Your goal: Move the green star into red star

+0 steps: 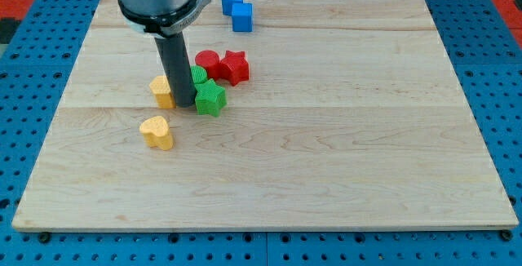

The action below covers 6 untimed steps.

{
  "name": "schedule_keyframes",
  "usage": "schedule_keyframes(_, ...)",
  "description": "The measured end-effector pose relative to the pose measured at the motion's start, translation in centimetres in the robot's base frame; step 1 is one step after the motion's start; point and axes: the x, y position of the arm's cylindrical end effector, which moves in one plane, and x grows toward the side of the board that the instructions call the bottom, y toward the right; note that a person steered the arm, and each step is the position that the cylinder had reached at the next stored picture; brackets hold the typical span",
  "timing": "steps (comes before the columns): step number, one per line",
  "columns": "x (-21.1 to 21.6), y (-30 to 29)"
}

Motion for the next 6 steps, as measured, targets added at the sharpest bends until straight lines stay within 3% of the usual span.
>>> schedule_keyframes(2, -0.4, 0.0)
schedule_keyframes(4, 3.0, 1.3)
schedule_keyframes(5, -0.2, 5.7)
schedule_keyframes(6, -0.7, 7.8)
